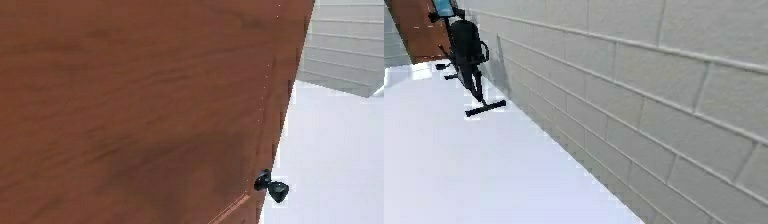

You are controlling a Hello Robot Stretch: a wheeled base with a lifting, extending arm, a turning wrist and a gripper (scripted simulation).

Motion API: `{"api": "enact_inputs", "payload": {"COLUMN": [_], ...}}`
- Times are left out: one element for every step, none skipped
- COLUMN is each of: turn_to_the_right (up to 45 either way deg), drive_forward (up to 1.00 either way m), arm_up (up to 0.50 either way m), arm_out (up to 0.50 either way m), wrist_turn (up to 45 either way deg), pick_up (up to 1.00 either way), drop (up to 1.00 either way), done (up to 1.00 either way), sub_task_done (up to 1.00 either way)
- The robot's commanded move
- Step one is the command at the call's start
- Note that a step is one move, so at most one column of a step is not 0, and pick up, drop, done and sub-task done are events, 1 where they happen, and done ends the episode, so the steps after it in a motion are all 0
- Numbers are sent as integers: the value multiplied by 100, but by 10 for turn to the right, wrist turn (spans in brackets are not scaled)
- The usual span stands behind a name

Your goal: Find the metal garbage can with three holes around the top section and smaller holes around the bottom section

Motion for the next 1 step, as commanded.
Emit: {"api": "enact_inputs", "payload": {"turn_to_the_right": [450], "drive_forward": [0], "arm_up": [0], "arm_out": [0], "wrist_turn": [0], "pick_up": [0], "drop": [0], "done": [0], "sub_task_done": [0]}}
